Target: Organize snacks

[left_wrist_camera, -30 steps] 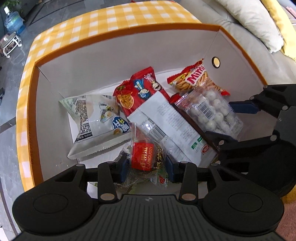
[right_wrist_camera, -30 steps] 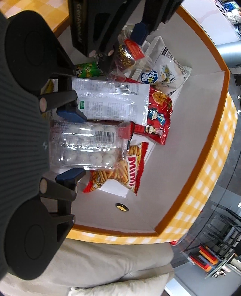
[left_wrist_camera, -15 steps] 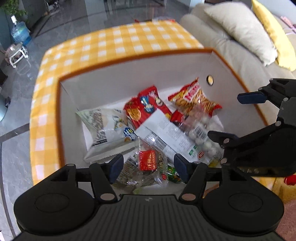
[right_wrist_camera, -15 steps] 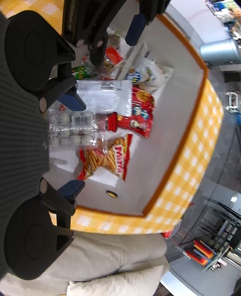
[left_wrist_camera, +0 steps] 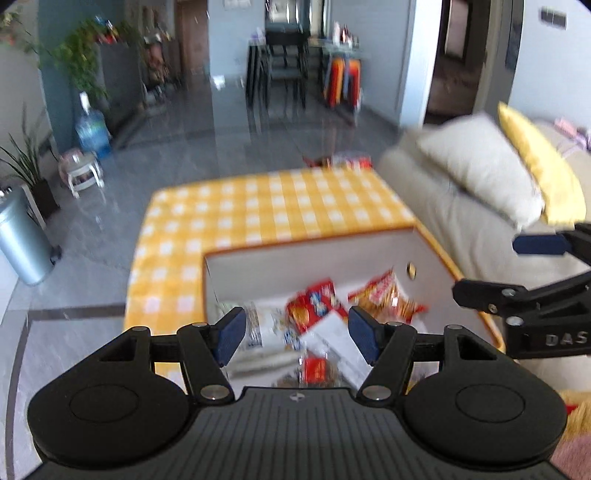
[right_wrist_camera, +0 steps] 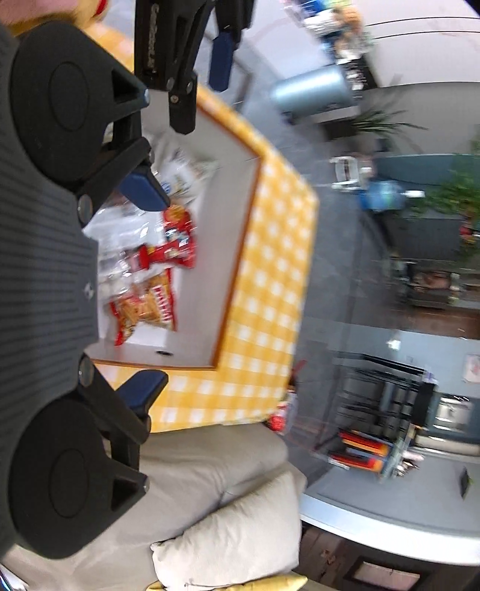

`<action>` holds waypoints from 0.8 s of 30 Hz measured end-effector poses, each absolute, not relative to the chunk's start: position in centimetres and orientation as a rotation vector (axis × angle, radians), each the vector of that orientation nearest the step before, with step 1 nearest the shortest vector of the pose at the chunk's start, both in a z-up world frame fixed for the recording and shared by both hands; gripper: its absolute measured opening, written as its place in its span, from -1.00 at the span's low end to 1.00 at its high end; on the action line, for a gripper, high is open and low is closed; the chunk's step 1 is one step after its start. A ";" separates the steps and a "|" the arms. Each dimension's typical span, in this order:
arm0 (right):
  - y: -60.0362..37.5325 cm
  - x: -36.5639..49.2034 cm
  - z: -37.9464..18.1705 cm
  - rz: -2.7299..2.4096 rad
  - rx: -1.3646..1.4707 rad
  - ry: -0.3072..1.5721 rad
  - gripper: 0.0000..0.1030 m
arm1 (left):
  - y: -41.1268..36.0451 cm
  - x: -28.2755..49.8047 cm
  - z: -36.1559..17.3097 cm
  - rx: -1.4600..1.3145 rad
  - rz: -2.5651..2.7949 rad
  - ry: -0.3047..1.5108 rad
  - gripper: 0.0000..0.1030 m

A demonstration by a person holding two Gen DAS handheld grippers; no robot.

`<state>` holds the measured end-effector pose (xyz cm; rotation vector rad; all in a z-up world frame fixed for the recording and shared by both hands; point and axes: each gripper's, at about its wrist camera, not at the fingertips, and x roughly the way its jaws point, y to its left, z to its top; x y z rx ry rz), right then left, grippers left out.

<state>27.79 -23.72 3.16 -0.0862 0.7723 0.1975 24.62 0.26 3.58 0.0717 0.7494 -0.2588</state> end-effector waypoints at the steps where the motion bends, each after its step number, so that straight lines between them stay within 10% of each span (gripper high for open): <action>1: -23.8 27.0 4.0 0.197 -0.067 0.749 0.76 | 0.5 24.1 4.1 0.067 -0.247 0.722 0.45; 12: -23.6 19.0 9.0 0.201 0.040 0.521 0.92 | 0.7 18.0 8.1 0.184 -0.030 0.436 0.95; 24: -23.4 13.1 6.9 0.096 0.028 0.486 0.92 | 1.2 15.0 6.0 0.093 -0.022 0.519 1.00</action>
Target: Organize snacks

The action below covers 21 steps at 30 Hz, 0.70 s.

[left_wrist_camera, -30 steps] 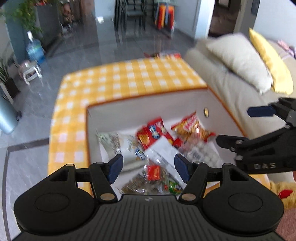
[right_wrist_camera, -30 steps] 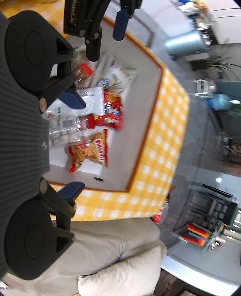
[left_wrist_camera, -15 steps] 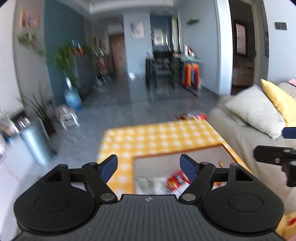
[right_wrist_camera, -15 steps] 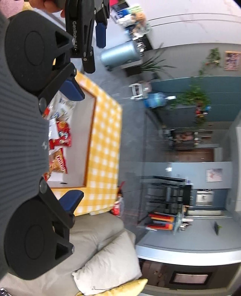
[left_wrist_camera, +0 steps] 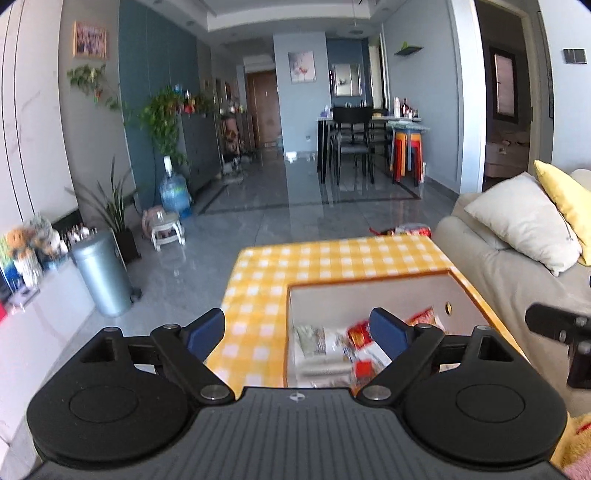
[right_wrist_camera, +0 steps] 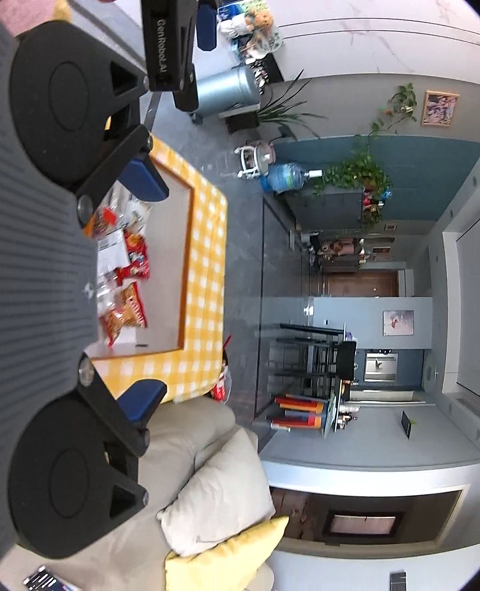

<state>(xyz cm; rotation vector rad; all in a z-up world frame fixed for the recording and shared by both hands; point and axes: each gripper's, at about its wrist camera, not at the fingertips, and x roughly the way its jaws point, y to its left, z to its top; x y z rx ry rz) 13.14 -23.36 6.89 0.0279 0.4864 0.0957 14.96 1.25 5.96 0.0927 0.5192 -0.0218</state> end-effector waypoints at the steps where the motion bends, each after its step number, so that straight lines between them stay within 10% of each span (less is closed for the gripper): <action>1: -23.2 12.8 6.4 0.098 0.012 0.496 0.92 | 1.3 14.7 5.6 0.089 -0.019 0.527 1.00; 21: -23.5 14.1 1.1 0.060 0.007 0.659 0.92 | -0.3 13.4 0.8 0.148 -0.041 0.663 1.00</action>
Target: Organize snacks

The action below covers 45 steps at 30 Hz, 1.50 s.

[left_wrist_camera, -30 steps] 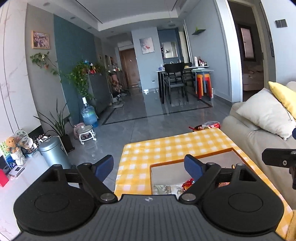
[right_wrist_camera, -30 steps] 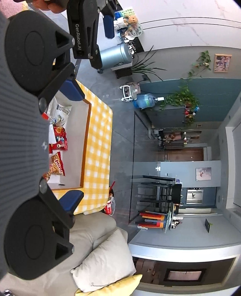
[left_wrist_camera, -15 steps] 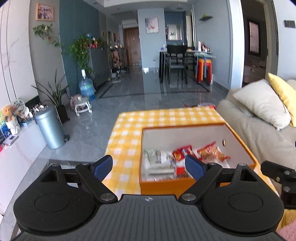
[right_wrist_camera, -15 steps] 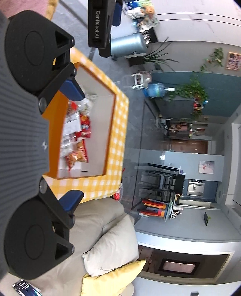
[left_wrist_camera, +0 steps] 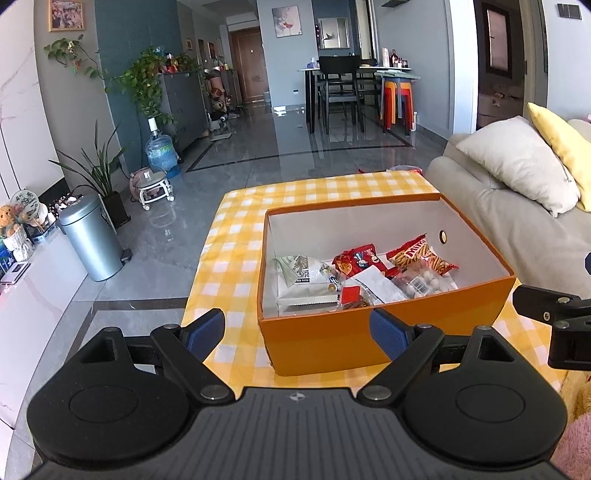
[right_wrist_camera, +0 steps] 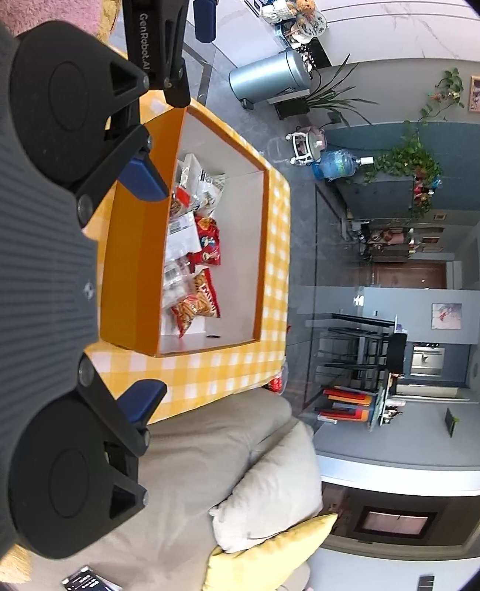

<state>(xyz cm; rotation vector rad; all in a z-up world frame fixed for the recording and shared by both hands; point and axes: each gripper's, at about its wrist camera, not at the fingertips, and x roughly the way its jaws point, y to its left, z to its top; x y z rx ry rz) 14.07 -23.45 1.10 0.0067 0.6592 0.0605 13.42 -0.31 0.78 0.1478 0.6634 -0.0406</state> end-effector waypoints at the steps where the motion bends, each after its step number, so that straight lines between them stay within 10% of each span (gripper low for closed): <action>1: -23.5 14.2 0.9 0.052 0.007 0.665 0.92 | -0.4 13.5 0.7 0.151 -0.041 0.666 1.00; 45: -23.4 13.3 1.1 0.081 0.029 0.658 0.92 | -0.3 13.7 0.8 0.152 -0.030 0.684 1.00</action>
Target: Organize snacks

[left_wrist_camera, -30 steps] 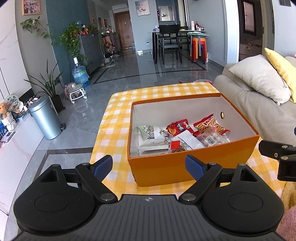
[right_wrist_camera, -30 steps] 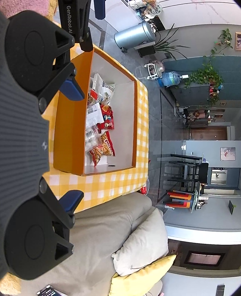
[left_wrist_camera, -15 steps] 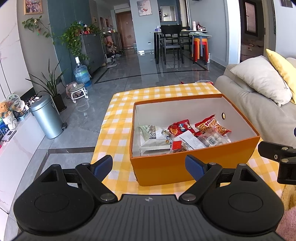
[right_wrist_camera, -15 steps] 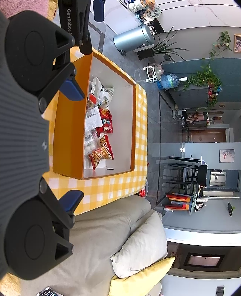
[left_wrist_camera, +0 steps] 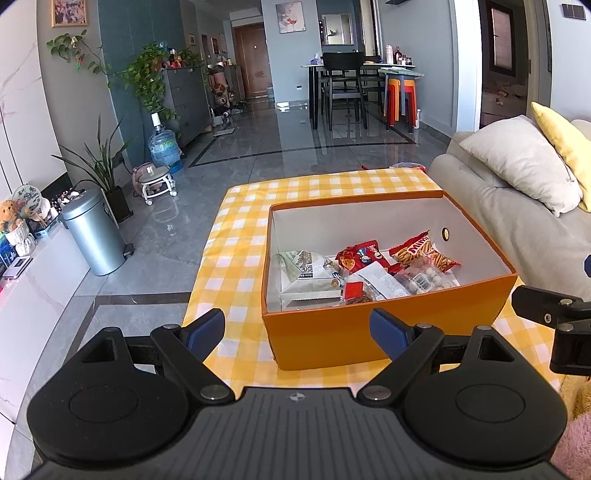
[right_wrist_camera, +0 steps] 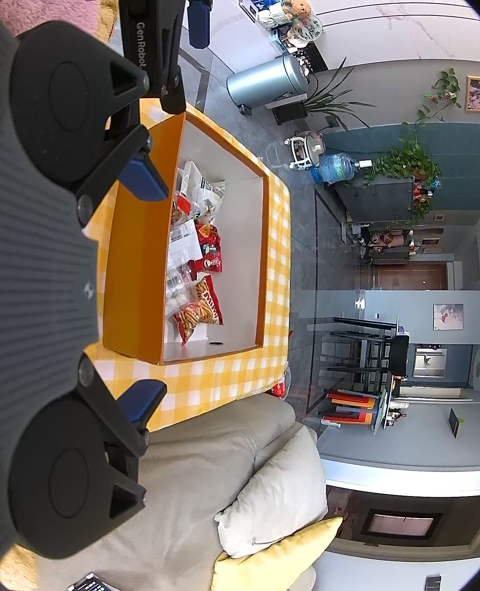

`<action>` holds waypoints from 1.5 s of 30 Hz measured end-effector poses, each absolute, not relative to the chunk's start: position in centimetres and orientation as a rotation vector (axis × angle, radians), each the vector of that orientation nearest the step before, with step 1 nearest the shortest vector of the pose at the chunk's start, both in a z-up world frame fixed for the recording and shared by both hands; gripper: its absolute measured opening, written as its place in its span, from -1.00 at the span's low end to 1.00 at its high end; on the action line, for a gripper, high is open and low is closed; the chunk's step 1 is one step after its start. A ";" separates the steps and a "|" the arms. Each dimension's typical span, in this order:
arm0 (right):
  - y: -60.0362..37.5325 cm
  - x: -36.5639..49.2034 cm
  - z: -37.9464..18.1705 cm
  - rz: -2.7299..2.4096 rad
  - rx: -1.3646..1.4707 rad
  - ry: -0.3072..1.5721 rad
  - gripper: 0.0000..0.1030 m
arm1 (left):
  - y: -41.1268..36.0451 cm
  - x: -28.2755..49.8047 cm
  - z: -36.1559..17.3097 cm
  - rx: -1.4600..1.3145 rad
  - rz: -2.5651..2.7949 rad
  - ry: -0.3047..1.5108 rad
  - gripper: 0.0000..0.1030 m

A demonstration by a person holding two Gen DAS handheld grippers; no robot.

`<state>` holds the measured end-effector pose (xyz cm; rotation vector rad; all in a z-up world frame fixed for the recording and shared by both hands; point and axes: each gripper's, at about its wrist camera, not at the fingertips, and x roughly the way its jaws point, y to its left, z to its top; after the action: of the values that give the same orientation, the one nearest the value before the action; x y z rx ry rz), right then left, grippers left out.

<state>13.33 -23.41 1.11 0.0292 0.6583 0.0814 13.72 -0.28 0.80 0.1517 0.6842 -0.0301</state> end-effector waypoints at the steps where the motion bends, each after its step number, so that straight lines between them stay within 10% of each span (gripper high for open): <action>1: -23.4 13.3 1.1 0.082 0.030 0.658 0.92 | -0.3 13.7 0.8 0.152 -0.030 0.684 1.00; 45: -22.8 12.2 1.9 0.099 0.026 0.650 0.92 | -0.3 13.7 1.5 0.119 -0.010 0.669 1.00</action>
<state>12.22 -22.80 1.88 0.0264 0.6498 0.0988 13.74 -0.35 1.54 0.1194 0.6695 -0.0100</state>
